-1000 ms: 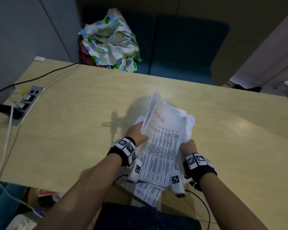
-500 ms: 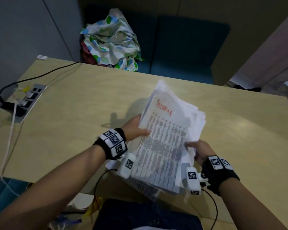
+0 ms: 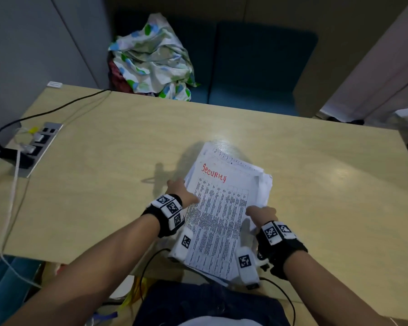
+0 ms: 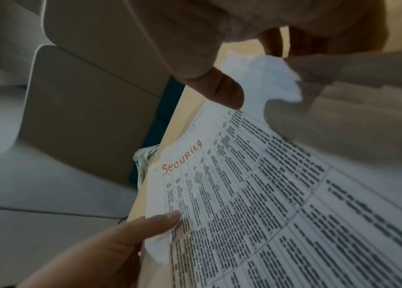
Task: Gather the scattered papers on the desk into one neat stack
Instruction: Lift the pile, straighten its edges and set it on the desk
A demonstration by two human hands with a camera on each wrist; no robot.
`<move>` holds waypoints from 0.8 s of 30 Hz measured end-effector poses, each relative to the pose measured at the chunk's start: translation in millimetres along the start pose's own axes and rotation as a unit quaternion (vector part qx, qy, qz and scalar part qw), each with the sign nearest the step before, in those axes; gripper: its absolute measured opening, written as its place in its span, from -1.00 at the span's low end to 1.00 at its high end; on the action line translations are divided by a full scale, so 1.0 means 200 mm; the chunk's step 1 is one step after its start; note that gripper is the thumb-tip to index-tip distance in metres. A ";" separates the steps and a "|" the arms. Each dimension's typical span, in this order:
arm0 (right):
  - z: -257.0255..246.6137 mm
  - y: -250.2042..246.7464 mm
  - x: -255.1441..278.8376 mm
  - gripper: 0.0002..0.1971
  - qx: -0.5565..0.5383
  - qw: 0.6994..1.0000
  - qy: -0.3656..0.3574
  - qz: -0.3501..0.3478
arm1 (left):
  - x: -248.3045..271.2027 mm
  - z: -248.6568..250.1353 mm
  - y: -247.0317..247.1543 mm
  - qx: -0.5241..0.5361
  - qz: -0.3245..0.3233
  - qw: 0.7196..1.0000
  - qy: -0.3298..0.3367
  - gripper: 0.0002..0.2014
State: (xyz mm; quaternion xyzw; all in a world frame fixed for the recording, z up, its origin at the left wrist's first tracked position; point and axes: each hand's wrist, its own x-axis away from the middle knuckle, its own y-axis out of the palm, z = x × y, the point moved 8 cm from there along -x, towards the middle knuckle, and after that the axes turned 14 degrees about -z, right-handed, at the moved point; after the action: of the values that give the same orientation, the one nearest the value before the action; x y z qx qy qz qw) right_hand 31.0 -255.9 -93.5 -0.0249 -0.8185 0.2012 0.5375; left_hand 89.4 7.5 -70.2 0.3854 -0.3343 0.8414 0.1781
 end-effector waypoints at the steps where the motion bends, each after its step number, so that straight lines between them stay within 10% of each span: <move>1: 0.00 0.02 -0.01 -0.36 -0.033 0.999 -0.007 -0.012 | 0.00 0.02 -0.01 0.043 0.004 0.999 0.014 -0.22; 6: 0.00 0.02 -0.02 -0.21 -0.075 0.996 -0.010 -0.039 | 0.00 0.17 0.02 0.045 -0.035 0.996 0.071 -0.49; 13: -0.10 -0.21 -0.04 -0.53 -0.222 0.961 -0.137 -0.098 | 0.14 0.42 -0.06 0.216 -0.120 0.931 0.268 -0.59; 24: -0.56 -0.46 0.38 -0.73 -0.328 0.822 -0.464 -0.036 | 0.21 0.48 -0.27 0.328 0.055 0.856 0.397 -0.63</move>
State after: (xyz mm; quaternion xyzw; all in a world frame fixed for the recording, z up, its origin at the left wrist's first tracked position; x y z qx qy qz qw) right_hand 115.0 -286.6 43.1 -0.0738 -0.9892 -0.1108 0.0608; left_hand 142.5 -19.0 31.2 0.0360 0.0394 0.9922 0.1129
